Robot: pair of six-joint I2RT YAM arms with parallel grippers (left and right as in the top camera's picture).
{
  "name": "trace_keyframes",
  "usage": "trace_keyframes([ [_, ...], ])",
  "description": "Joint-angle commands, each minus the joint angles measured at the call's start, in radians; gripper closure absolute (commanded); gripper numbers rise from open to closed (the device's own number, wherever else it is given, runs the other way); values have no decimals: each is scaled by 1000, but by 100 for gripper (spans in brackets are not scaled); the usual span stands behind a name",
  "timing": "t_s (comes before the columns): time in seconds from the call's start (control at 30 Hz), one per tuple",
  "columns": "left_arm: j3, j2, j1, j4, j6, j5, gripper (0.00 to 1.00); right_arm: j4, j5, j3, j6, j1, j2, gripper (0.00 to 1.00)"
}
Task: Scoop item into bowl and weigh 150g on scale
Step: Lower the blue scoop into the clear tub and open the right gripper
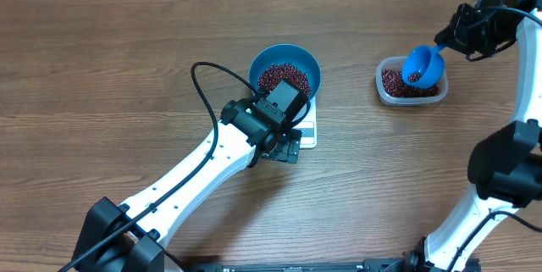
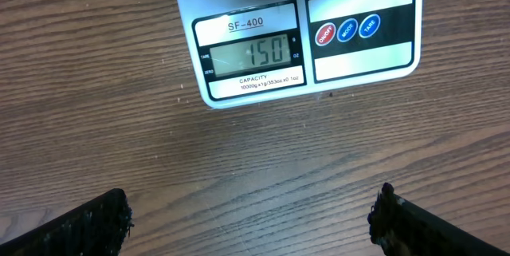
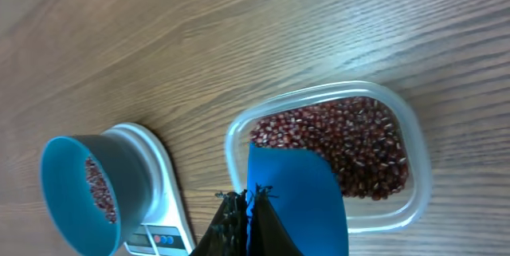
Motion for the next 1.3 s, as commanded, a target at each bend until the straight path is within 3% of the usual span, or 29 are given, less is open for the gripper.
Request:
trace_keyframes([
  [0.0,16,-16,2,1,-17,-16,0,28,-4,-29,-22,-18,23,96],
  [0.67,16,-16,2,1,-18,-16,0,135,-227,-122,-29,-43,148,95],
  [0.83,16,-16,2,1,-17,-16,0,137,-215,-128,-30,-43,160,68],
  [0.97,16,-16,2,1,-18,-16,0,146,-154,-128,-29,-43,160,58],
  [1.1,16,-16,2,1,-17,-16,0,153,-24,-128,-29,-43,160,28],
  [1.27,16,-16,2,1,-17,-16,0,159,143,-129,-10,-43,160,20],
])
